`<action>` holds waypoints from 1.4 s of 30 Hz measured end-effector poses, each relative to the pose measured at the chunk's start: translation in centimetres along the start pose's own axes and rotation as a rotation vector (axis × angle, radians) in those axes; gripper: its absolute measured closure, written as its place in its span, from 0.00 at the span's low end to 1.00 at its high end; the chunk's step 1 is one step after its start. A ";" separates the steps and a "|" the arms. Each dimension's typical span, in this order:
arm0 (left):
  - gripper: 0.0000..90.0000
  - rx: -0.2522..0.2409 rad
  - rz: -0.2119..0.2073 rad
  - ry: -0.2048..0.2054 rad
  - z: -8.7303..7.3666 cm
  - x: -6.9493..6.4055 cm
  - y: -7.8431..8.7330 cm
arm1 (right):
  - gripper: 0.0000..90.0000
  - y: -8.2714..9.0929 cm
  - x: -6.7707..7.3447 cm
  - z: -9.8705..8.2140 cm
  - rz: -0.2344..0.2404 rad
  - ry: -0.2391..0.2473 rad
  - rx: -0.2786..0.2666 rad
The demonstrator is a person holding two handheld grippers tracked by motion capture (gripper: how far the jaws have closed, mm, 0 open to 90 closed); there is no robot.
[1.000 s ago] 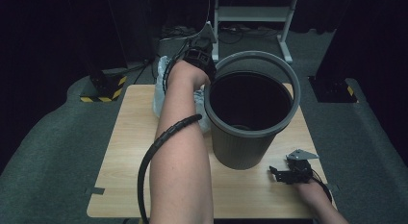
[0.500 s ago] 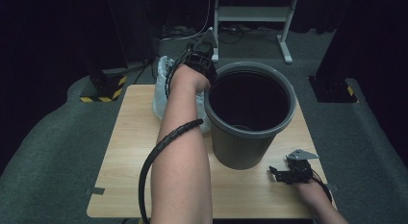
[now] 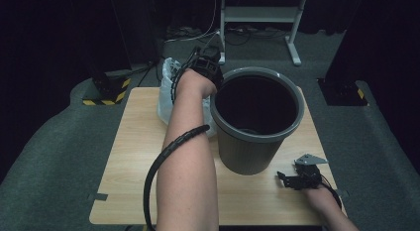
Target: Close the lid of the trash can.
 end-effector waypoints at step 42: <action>0.17 -0.039 0.098 0.000 -0.6 1.2 0.5 | 0.14 -0.1 0.0 0.1 0.005 0.004 0.001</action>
Point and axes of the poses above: each handheld gripper's, and its own axes: y roughly backward along the jaws, z roughly out of its top, x roughly to its left, the point moved 3 cm from there along -y, roughly forward along the jaws, and after that the axes turned 3 degrees about x, right-handed, at the moved point
